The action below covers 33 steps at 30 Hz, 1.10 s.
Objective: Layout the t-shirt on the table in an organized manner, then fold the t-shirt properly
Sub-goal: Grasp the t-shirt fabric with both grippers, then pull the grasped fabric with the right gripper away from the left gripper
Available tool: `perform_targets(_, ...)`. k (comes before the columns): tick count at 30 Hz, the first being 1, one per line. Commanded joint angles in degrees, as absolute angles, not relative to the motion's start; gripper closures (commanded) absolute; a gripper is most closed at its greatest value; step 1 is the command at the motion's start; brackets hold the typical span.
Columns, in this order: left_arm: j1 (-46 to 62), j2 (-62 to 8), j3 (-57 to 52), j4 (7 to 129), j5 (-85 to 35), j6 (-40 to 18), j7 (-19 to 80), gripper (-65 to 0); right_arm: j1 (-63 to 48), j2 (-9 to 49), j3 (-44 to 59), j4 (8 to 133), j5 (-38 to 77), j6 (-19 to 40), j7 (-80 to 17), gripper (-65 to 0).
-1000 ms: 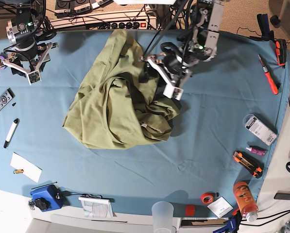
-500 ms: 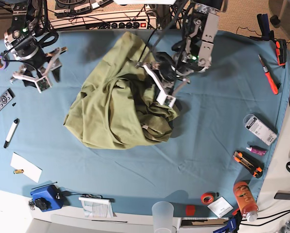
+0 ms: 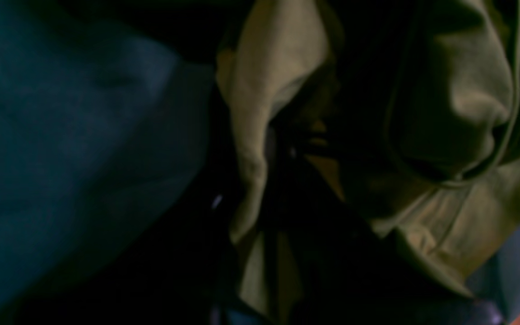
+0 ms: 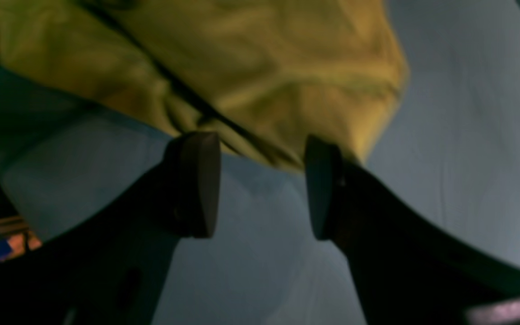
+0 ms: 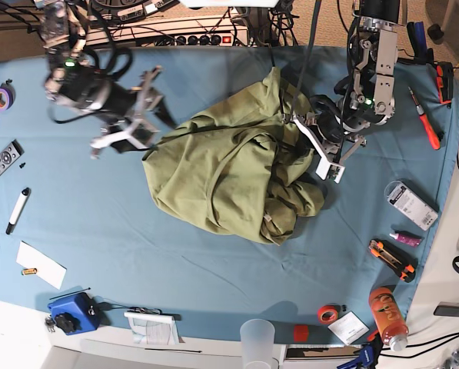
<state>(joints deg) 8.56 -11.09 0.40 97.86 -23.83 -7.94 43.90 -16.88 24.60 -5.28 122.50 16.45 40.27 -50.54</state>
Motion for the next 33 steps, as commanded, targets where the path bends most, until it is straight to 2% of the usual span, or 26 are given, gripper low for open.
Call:
perform_targets(1,8.4,-11.4,0.2,98.1,-22.1,-6.9,45.4,0.0,-15.1,25.4,-7.2,123.3,15.8,40.0,-48.9,-30.0)
perform_targets(9,8.7,-11.1,0.2,98.0,-21.8,-6.9,45.0,0.0,-5.3,25.4,-23.5,121.7,7.8,40.0,-47.6,-30.0)
perform_targets(19,8.7,-11.1,0.2,98.0,-21.2,-6.9,42.8,0.0,11.2,25.4,-38.5,106.9,6.2,40.0,-47.6,-30.0)
perform_targets(30,8.7,-9.5,0.2,98.0,-20.1,-6.9,42.4,0.0,15.6,25.4,-51.7,104.8,4.2,40.0,-48.0,-29.8)
perform_targets(31,8.7,-9.0,0.2,98.0,-20.1,-6.9,42.4,0.0,15.6,25.4,-51.8,104.8,4.3,40.0,-48.0,-26.4)
perform_targets(33,8.7,-8.1,0.2,98.0,-20.1,-6.9,42.4,0.0,15.6,25.4,-51.7,104.8,4.2,40.0,-48.0,-13.8)
